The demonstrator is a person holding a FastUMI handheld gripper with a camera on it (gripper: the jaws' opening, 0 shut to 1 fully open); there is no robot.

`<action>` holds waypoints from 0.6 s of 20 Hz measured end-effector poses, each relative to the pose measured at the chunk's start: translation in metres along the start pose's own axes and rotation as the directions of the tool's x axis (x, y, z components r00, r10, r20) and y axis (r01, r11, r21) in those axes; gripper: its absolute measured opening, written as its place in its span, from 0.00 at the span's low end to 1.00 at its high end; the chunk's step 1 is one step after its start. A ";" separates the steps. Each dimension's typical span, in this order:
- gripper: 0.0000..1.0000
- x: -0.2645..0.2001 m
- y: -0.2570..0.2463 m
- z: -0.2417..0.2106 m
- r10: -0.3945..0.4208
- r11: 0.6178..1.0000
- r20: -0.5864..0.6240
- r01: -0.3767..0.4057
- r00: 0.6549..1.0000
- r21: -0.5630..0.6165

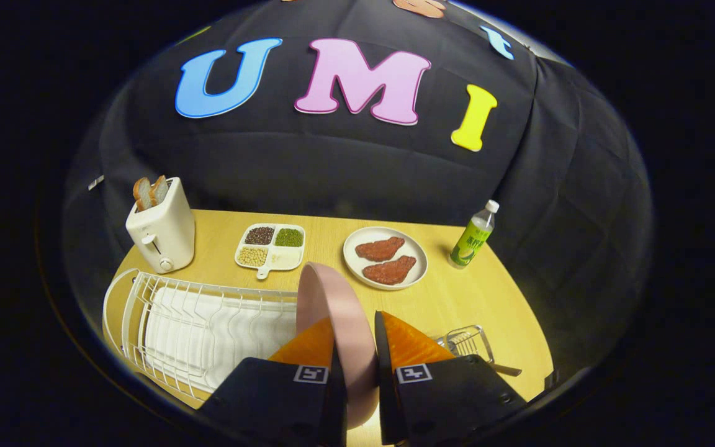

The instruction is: Take the plate from the dish rack, then take the spoon from the basket and place it into the plate.

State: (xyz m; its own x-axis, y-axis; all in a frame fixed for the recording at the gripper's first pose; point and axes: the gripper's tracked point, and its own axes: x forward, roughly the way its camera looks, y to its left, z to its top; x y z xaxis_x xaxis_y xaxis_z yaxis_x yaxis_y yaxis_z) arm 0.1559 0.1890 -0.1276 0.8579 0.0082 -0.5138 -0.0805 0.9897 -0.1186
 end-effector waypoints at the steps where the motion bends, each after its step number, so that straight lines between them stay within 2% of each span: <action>1: 0.25 -0.002 0.001 0.004 -0.008 1.000 0.015 0.009 1.000 -0.030; 4: 0.25 -0.005 -0.003 0.007 -0.035 0.998 0.025 0.037 0.999 -0.057; 7: 0.25 -0.006 -0.015 0.017 -0.061 0.998 0.029 0.062 0.998 -0.011; 12: 0.24 -0.017 -0.015 0.016 0.013 0.998 0.002 -0.013 1.000 0.056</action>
State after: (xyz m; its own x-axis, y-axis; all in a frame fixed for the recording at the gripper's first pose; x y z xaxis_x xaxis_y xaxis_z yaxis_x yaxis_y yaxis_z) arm 0.1513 0.1762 -0.1034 0.8577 0.0211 -0.5137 -0.0629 0.9960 -0.0641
